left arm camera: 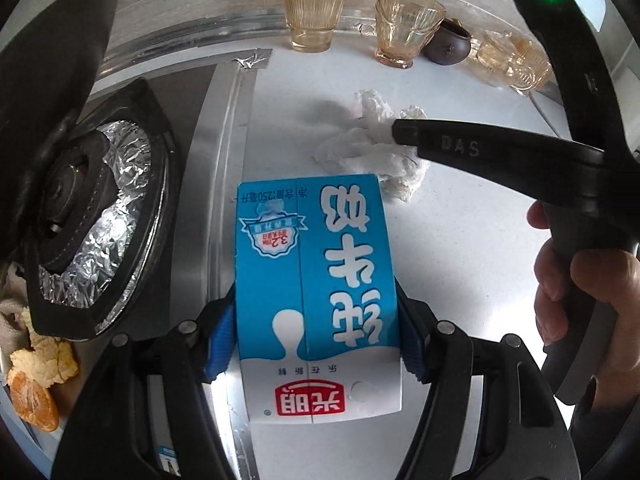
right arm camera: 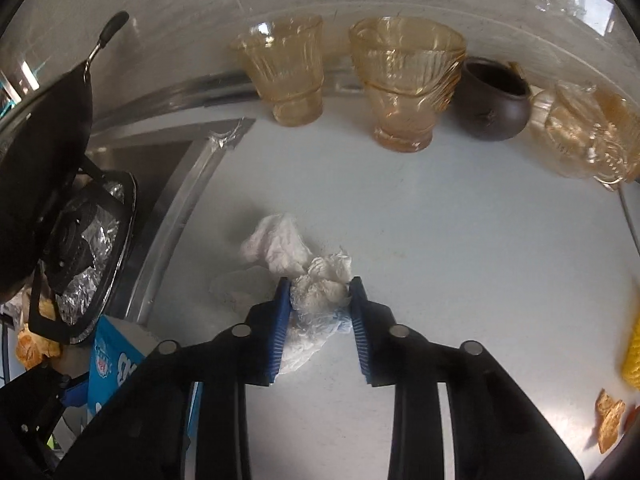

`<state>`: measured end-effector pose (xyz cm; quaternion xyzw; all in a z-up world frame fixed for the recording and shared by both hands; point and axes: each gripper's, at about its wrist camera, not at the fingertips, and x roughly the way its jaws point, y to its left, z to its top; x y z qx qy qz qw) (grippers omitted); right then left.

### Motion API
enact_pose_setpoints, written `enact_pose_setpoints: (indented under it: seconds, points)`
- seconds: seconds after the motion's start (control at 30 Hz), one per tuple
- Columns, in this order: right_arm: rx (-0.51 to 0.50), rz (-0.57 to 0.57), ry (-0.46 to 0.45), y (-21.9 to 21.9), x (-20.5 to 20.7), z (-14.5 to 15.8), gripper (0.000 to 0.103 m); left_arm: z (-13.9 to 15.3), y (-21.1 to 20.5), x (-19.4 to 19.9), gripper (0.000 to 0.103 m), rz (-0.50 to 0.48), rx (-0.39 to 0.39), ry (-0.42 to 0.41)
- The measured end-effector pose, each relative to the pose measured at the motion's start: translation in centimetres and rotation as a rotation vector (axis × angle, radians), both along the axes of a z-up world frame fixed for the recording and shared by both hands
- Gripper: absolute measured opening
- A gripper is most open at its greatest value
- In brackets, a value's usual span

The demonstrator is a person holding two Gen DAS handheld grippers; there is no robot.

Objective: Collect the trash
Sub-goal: 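Grasp the crumpled white tissue with the right tool while the left tool holds the carton, then drop the milk carton and tissue into the green basket with both tools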

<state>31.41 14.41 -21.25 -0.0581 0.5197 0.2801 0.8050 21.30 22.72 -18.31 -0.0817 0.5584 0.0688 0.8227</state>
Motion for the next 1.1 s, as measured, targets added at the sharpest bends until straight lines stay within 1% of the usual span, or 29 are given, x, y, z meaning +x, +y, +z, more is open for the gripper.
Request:
enact_pose_setpoints:
  seconds: [0.1, 0.2, 0.37, 0.53, 0.6, 0.73, 0.8, 0.97, 1.1]
  points:
    - [0.004, -0.010, -0.029, -1.2, -0.9, 1.4, 0.022, 0.5, -0.3, -0.5, 0.064, -0.005, 0.005, -0.013]
    - [0.007, -0.028, -0.059, -3.4, -2.2, 3.0, 0.022, 1.5, -1.2, -1.5, 0.064, -0.015, 0.007, -0.030]
    - [0.009, -0.087, -0.094, -9.2, -6.3, 5.8, 0.022, 3.4, -4.6, -3.8, 0.064, -0.055, 0.008, -0.063]
    - [-0.007, -0.156, -0.105, -16.4, -12.7, 7.4, 0.023, 4.9, -9.5, -7.5, 0.064, -0.126, 0.004, -0.083]
    - [-0.017, -0.183, -0.102, -19.1, -15.5, 7.8, 0.023, 5.3, -12.2, -9.8, 0.064, -0.178, -0.006, -0.089]
    - [-0.034, -0.240, -0.083, -24.6, -22.5, 8.1, 0.024, 5.4, -17.0, -14.2, 0.064, -0.291, -0.021, -0.088]
    - [-0.036, -0.261, -0.067, -27.1, -25.9, 8.0, 0.024, 5.3, -18.8, -16.2, 0.064, -0.334, -0.033, -0.082]
    - [-0.058, -0.294, -0.036, -31.3, -33.0, 7.5, 0.024, 4.8, -23.3, -21.7, 0.064, -0.443, -0.051, -0.073]
    - [-0.056, -0.303, -0.010, -33.6, -37.8, 6.8, 0.024, 3.5, -25.9, -25.6, 0.064, -0.526, -0.023, -0.059]
